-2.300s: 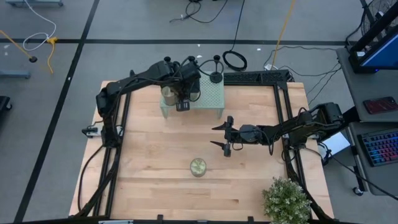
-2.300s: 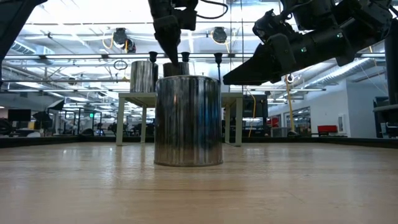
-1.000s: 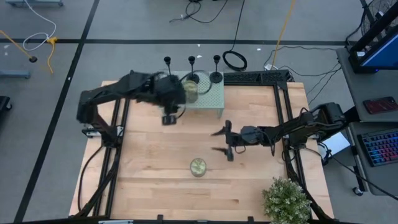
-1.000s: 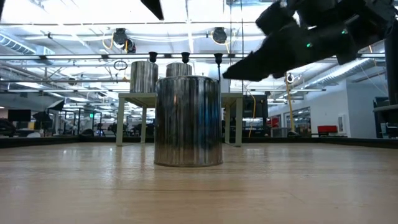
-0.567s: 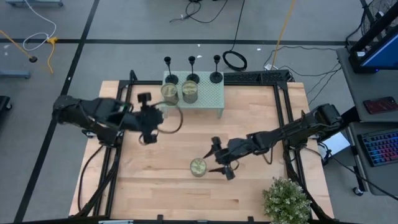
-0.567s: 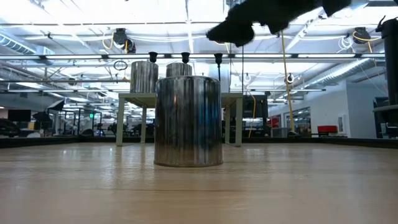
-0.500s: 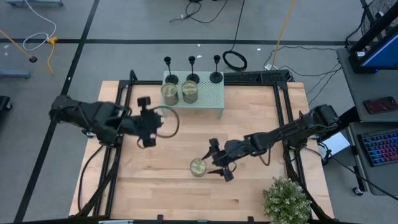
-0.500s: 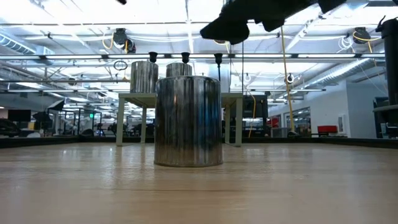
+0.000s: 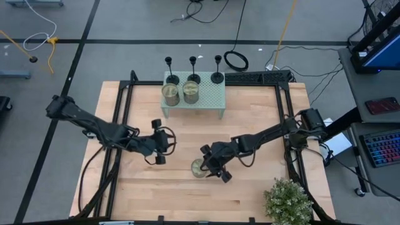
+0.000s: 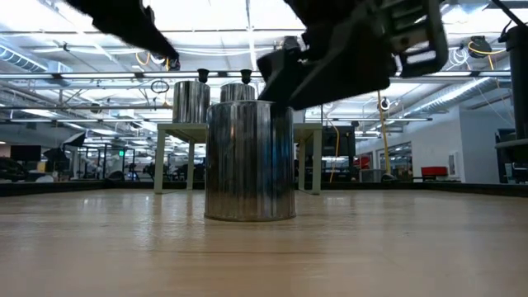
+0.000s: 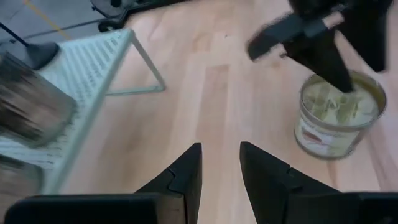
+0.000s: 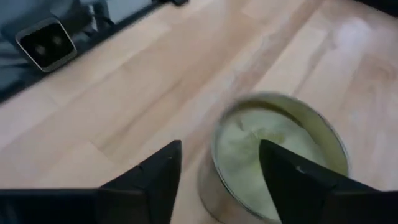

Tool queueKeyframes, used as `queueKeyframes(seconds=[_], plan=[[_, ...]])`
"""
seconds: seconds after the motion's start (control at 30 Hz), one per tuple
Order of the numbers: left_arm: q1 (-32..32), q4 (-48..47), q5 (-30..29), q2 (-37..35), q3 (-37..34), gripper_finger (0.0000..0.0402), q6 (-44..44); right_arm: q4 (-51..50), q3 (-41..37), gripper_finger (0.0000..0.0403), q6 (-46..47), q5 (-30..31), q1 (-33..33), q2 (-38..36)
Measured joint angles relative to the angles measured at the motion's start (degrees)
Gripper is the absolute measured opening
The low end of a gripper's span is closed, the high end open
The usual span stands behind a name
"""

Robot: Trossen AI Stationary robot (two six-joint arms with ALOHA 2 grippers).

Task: Pick & Place candle stick holders
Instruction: Put the scented candle on the shelf

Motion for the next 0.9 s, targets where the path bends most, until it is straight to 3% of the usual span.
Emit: queueKeyframes(seconds=[0.37,0.5,0.7,0.9], plan=[[-0.1,2.2,0.7,0.0,-2.0,0.0115,-2.4,-3.9,0.1,0.0064,-13.9,1.6,-0.8,-0.1],[-0.1,2.2,0.7,0.0,-2.0,0.0115,-2.4,-5.3,0.1,0.0012,-14.9,1.4,-1.1,-0.1],[-0.1,2.1,0.7,0.0,-2.0,0.0115,-2.2,-7.6,0.0,0.0005,-8.8,3.4,-1.2,-1.7],[-0.1,2.1,0.7,0.0,-2.0,0.0115,-2.0,-15.5,-0.1,0.0003,-7.1,12.0,-0.5,-11.5]])
